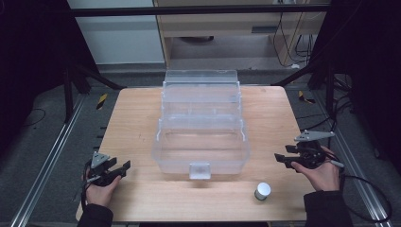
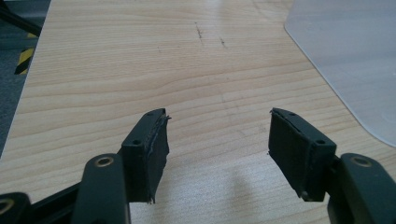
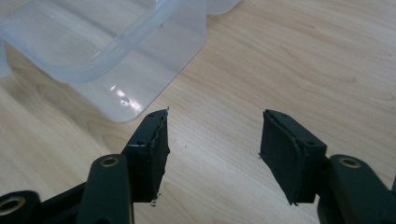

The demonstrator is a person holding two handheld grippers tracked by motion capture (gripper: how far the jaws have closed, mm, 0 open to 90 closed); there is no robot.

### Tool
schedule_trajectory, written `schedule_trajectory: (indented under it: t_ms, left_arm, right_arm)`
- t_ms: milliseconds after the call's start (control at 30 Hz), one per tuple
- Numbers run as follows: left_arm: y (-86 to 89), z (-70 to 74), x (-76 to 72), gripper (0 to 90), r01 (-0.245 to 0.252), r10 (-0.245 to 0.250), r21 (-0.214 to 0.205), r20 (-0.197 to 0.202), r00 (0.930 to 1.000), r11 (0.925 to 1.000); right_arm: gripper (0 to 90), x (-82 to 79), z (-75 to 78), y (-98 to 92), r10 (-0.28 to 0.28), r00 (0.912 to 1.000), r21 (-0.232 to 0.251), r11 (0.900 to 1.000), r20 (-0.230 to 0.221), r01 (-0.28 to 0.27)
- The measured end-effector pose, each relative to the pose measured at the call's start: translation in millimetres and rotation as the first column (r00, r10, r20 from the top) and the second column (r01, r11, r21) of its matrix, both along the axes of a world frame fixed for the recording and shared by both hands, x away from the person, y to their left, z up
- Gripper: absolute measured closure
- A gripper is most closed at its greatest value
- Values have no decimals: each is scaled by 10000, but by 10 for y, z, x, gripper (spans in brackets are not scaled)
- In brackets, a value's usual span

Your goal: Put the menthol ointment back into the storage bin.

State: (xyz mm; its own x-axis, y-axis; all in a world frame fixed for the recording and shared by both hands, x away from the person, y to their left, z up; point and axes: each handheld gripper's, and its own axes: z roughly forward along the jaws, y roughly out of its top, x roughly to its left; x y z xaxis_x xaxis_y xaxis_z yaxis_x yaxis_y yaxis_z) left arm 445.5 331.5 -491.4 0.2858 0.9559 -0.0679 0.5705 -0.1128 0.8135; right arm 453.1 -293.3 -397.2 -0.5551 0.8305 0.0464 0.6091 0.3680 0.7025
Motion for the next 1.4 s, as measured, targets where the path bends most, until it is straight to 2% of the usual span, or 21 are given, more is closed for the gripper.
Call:
schedule_trajectory:
  t_ms: [133, 333, 500, 600, 667, 767, 800, 833, 867, 1000, 1167, 1233, 1267, 1300, 1333, 1400]
  left_arm:
    - [-4, -18, 9, 359, 80, -80, 79, -45, 10000, 9999]
    - [-19, -32, 27, 344, 117, -116, 154, -20, 9999, 9998]
    - [-23, -26, 26, 329, 202, -203, 190, 57, 9998, 9996]
    - [-31, -28, 25, 324, 233, -234, 194, 57, 9997, 9995]
    - [-30, -24, 26, 324, 242, -243, 237, 76, 9997, 9994]
    - [-30, -22, 27, 324, 237, -239, 206, 96, 9997, 9995]
    - [-30, -22, 27, 324, 237, -239, 206, 96, 9997, 9995]
    - [-29, -20, 26, 324, 235, -237, 214, 92, 9997, 9995]
    - [-26, -19, 26, 325, 224, -226, 223, 99, 9997, 9995]
    - [-28, -21, 28, 326, 222, -224, 231, 85, 9997, 9995]
    - [-32, -17, 24, 326, 246, -248, 235, 103, 9996, 9994]
    - [-32, -17, 25, 326, 255, -257, 241, 99, 9996, 9994]
    - [-31, -17, 25, 326, 252, -254, 244, 103, 9996, 9994]
    - [-31, -17, 25, 326, 252, -254, 244, 103, 9996, 9994]
    - [-30, -16, 25, 327, 247, -249, 248, 106, 9996, 9994]
    - [-29, -14, 24, 327, 265, -267, 262, 96, 9996, 9993]
  right_arm:
    - [431, 15, 106, -2, 310, 9989, -295, 9991, -339, -320]
    - [415, 30, 262, 71, 1095, 9916, -219, 9936, -686, -1112]
    - [408, 49, 340, 131, 1532, 9853, -430, 9867, -749, -1567]
    - [398, 49, 401, 211, 2212, 9704, -739, 9707, -969, -2287]
    - [389, 39, 420, 246, 2422, 9644, -915, 9634, -1057, -2520]
    - [382, 30, 442, 308, 2889, 9489, -1058, 9473, -1266, -3025]
    - [382, 30, 442, 308, 2889, 9489, -1058, 9473, -1266, -3025]
    - [383, 26, 450, 324, 3012, 9433, -1046, 9428, -1395, -3165]
    - [386, 22, 460, 353, 3290, 9329, -1087, 9320, -1461, -3457]
    - [381, 1, 463, 426, 3599, 9162, -1178, 9164, -1761, -3826]
    - [370, -47, 436, 523, 4038, 8898, -1544, 8853, -2127, -4387]
    - [366, -68, 419, 564, 4220, 8767, -1701, 8697, -2310, -4634]
    - [366, -80, 412, 583, 4265, 8727, -1759, 8647, -2377, -4705]
    - [366, -80, 412, 583, 4265, 8727, -1759, 8647, -2377, -4705]
    - [366, -97, 397, 613, 4407, 8637, -1911, 8514, -2443, -4885]
    - [365, -111, 385, 634, 4526, 8541, -1966, 8408, -2562, -5045]
